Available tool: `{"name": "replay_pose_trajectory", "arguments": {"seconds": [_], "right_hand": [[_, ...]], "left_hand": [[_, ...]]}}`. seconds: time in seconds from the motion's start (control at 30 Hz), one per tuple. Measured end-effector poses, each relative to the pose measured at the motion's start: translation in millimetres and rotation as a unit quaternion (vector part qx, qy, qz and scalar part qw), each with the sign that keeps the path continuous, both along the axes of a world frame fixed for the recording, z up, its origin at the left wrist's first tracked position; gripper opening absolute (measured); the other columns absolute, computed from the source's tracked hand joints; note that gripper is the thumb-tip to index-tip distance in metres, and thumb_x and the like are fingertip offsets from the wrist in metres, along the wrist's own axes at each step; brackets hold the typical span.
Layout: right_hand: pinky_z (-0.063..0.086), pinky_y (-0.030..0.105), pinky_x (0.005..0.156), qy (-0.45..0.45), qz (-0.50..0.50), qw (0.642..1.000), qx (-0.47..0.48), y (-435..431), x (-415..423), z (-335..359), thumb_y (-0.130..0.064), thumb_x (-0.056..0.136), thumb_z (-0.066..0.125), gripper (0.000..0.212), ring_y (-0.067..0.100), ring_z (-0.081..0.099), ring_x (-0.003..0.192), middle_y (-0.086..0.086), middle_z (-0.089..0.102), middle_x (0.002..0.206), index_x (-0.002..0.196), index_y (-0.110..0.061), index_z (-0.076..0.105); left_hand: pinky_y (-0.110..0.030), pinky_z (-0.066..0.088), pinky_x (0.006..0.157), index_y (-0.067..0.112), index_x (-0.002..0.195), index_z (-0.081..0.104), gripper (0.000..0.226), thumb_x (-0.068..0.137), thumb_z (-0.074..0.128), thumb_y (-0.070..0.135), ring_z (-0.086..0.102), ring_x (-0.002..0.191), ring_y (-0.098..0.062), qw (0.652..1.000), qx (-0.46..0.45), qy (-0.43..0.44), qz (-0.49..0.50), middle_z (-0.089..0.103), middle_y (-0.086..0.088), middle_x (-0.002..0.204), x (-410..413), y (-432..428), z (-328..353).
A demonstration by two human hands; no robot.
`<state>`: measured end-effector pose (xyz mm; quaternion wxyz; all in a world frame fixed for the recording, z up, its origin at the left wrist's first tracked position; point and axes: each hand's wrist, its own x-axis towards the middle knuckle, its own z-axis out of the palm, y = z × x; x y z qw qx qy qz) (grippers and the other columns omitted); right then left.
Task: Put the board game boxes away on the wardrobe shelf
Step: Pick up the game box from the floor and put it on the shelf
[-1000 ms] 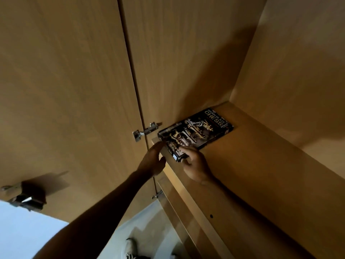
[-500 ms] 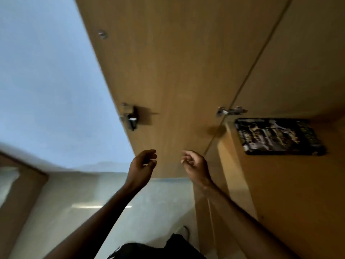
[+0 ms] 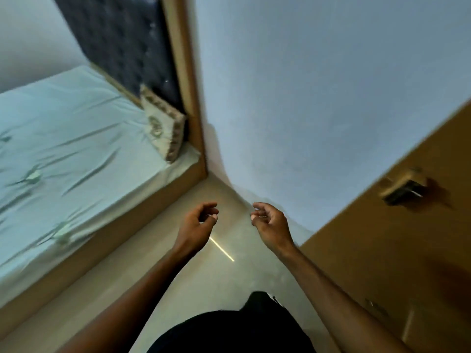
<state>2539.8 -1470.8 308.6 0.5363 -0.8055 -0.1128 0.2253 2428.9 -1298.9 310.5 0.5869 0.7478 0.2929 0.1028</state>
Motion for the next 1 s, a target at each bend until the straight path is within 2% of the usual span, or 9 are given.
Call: {"name": "replay_pose_trajectory", "arguments": {"seconds": [0.13, 0.23, 0.47, 0.5, 0.6, 0.7, 0.87, 1.0], "right_hand": [[0.056, 0.023, 0.082, -0.004, 0.114, 0.993, -0.003, 90, -21, 3, -0.015, 0.090, 0.063, 0.029, 0.012, 0.067, 0.089, 0.001, 0.070, 0.097, 0.118, -0.020, 0.065], [0.056, 0.027, 0.081, -0.007, 0.201, 0.980, -0.004, 163, -34, 2, -0.013, 0.089, 0.064, 0.029, 0.013, 0.066, 0.086, 0.003, 0.070, 0.095, 0.117, -0.019, 0.065], [0.052, 0.015, 0.073, -0.001, 0.389, 0.921, 0.000, 342, -98, 4, -0.009, 0.088, 0.063, 0.028, 0.006, 0.064, 0.081, -0.005, 0.069, 0.090, 0.114, -0.019, 0.064], [0.051, 0.014, 0.073, 0.000, 0.431, 0.902, -0.006, 379, -115, 3, -0.009, 0.088, 0.063, 0.028, 0.007, 0.065, 0.083, -0.005, 0.069, 0.092, 0.115, -0.018, 0.064], [0.050, 0.011, 0.071, -0.005, 0.503, 0.864, -0.010, 436, -145, 10, -0.010, 0.091, 0.061, 0.030, 0.005, 0.063, 0.088, -0.007, 0.067, 0.095, 0.120, -0.021, 0.062], [0.051, 0.012, 0.074, -0.017, 0.580, 0.814, -0.021, 496, -192, 8, -0.011, 0.092, 0.060, 0.032, 0.005, 0.063, 0.091, -0.003, 0.067, 0.099, 0.123, -0.018, 0.061], [0.050, 0.011, 0.068, -0.029, 0.676, 0.736, -0.026, 574, -289, 5, -0.012, 0.090, 0.060, 0.034, 0.007, 0.064, 0.092, -0.001, 0.069, 0.101, 0.124, -0.018, 0.062], [0.050, 0.015, 0.074, -0.050, 0.739, 0.671, -0.036, 618, -376, -6, -0.014, 0.090, 0.060, 0.034, 0.009, 0.065, 0.094, -0.001, 0.068, 0.102, 0.124, -0.019, 0.062]], "left_hand": [[-0.028, 0.054, 0.085, 0.026, 0.110, 0.063, 0.028, 0.091, 0.061, 0.006, 0.067, 0.094, -0.013, 0.993, -0.012, 0.001, 0.117, 0.072, 0.001, 0.100, -52, 60, -3], [-0.029, 0.056, 0.086, 0.026, 0.108, 0.064, 0.028, 0.090, 0.062, 0.004, 0.068, 0.093, -0.013, 0.979, -0.018, -0.004, 0.205, 0.072, 0.001, 0.097, -92, 105, -4], [-0.031, 0.056, 0.089, 0.017, 0.113, 0.067, 0.028, 0.089, 0.063, 0.003, 0.068, 0.096, -0.016, 0.916, -0.030, 0.017, 0.399, 0.072, 0.001, 0.100, -189, 213, -5], [-0.031, 0.056, 0.089, 0.018, 0.112, 0.067, 0.028, 0.089, 0.063, 0.003, 0.067, 0.096, -0.015, 0.895, -0.035, 0.012, 0.444, 0.072, 0.001, 0.100, -209, 233, -5], [-0.024, 0.055, 0.085, 0.023, 0.112, 0.066, 0.027, 0.090, 0.062, 0.006, 0.066, 0.097, -0.011, 0.865, -0.038, 0.008, 0.500, 0.071, 0.004, 0.103, -240, 262, 1], [-0.017, 0.053, 0.079, 0.023, 0.115, 0.066, 0.028, 0.091, 0.062, 0.010, 0.066, 0.097, -0.008, 0.816, -0.049, 0.002, 0.576, 0.071, 0.005, 0.105, -284, 284, -1], [-0.022, 0.055, 0.083, 0.022, 0.116, 0.065, 0.029, 0.091, 0.061, 0.009, 0.067, 0.098, -0.009, 0.732, -0.067, -0.006, 0.678, 0.071, 0.005, 0.105, -361, 307, -9], [-0.023, 0.055, 0.083, 0.021, 0.113, 0.067, 0.028, 0.090, 0.061, 0.007, 0.067, 0.097, -0.011, 0.660, -0.071, -0.022, 0.748, 0.072, 0.003, 0.103, -431, 326, -17]]}}
